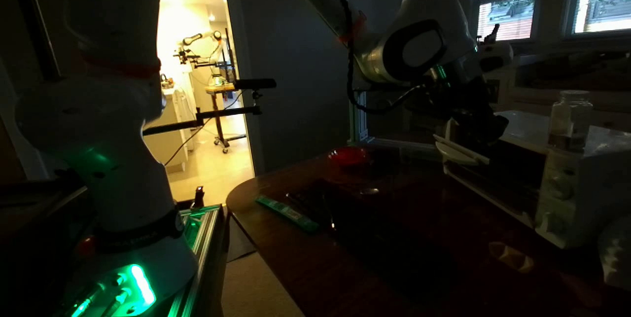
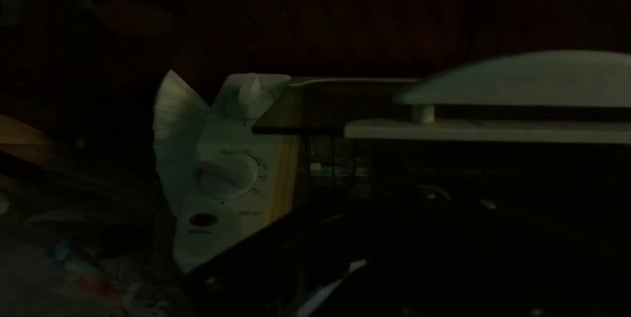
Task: Open the oven door.
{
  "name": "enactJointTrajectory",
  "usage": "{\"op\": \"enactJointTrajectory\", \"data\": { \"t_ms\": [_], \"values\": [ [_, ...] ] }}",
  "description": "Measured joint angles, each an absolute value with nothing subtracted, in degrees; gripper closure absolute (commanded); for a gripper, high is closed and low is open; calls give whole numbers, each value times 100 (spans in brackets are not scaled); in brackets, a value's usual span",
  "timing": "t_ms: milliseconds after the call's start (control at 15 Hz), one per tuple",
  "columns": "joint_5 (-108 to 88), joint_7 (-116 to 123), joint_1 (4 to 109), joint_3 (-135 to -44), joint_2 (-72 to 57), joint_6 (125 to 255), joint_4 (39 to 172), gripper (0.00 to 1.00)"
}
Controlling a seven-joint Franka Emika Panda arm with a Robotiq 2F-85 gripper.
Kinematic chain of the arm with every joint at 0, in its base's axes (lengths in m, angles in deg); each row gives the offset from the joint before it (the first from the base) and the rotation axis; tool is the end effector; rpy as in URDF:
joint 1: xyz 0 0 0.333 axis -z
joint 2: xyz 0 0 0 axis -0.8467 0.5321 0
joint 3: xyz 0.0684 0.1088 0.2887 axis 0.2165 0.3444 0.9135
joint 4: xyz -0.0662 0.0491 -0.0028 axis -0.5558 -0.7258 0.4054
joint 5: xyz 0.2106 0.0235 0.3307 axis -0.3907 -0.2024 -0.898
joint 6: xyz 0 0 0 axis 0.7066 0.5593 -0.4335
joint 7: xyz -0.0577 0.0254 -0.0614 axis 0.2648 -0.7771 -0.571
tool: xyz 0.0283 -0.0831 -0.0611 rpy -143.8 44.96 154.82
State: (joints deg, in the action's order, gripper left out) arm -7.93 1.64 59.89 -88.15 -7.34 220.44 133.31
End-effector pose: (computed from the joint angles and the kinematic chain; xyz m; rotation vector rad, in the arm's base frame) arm 0.6176 -0.0480 0.3340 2.9846 -0.0791 0.7396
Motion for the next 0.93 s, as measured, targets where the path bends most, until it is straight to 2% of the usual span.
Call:
{"op": "enactJointTrajectory", "data": {
  "t_ms": [933],
  "values": [
    [-976,324,5968,-8893,-772,21763,13538,100]
  ]
}}
